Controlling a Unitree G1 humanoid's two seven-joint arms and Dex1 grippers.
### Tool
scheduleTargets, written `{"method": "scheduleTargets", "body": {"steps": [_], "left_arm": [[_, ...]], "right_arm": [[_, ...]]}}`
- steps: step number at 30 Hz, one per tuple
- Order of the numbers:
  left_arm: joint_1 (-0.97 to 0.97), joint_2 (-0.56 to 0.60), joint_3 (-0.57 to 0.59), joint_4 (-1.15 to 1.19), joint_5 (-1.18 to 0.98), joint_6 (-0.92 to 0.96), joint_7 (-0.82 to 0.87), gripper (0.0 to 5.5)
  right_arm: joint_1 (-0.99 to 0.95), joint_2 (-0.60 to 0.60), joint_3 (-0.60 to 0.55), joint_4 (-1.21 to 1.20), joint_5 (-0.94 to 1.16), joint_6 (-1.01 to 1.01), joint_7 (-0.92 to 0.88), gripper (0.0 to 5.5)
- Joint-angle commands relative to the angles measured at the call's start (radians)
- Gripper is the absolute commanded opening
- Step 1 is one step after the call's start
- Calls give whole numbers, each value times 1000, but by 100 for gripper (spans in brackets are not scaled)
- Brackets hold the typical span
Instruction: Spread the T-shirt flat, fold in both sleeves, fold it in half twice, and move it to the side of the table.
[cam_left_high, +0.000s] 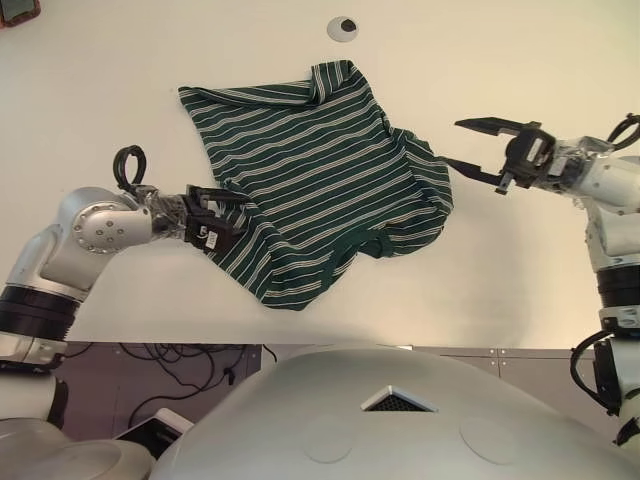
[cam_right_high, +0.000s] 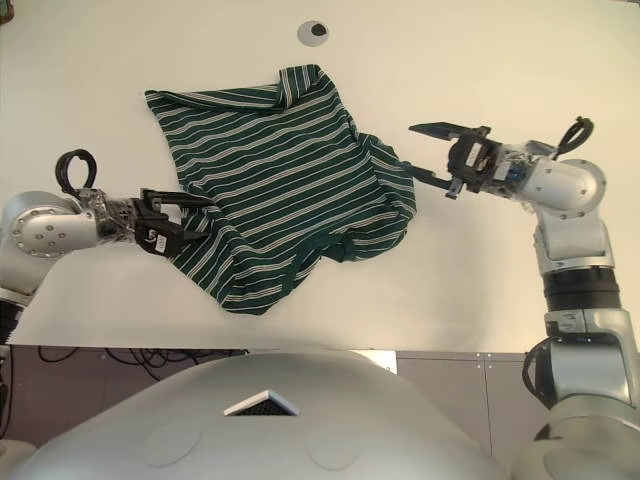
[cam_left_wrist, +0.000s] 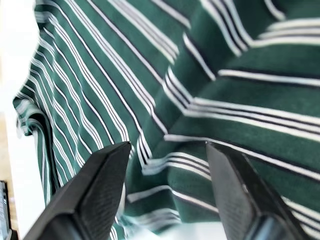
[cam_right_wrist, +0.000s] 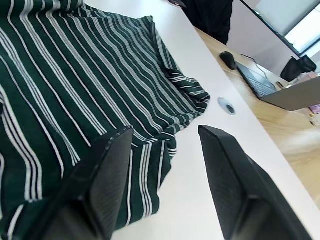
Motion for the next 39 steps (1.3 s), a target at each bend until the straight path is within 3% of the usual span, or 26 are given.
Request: {"method": "scheduleTargets", "body": {"steps": [1,10,12,19,25,33,39], "left_arm": [[182,145,-95,207,161,147,-120,274],[101,224,-54,177,121,185,-134,274],[96,238,7,94,33,201,-151,274],[142,352,329,-75,-104,268,-134,274],[243,337,453,-188,-107,302,-145,274],[226,272,427,-192,-97,290,-128,274],[241,232,416,-168,-92,281,-122,274]], "right_arm": [[-15,61,76,25,-111,-3,-24,240],[-47,183,183,208,-277,-51,-115,240],[-51,195,187,229,-275,-71,-115,240],[19,243,147,0,19,-53,34,240],[73,247,211,-89,-34,-43,41,240],[38,158,295,132,-448,-104,-163,240],[162,-124,231,-8,-253,-63,75,240]]}}
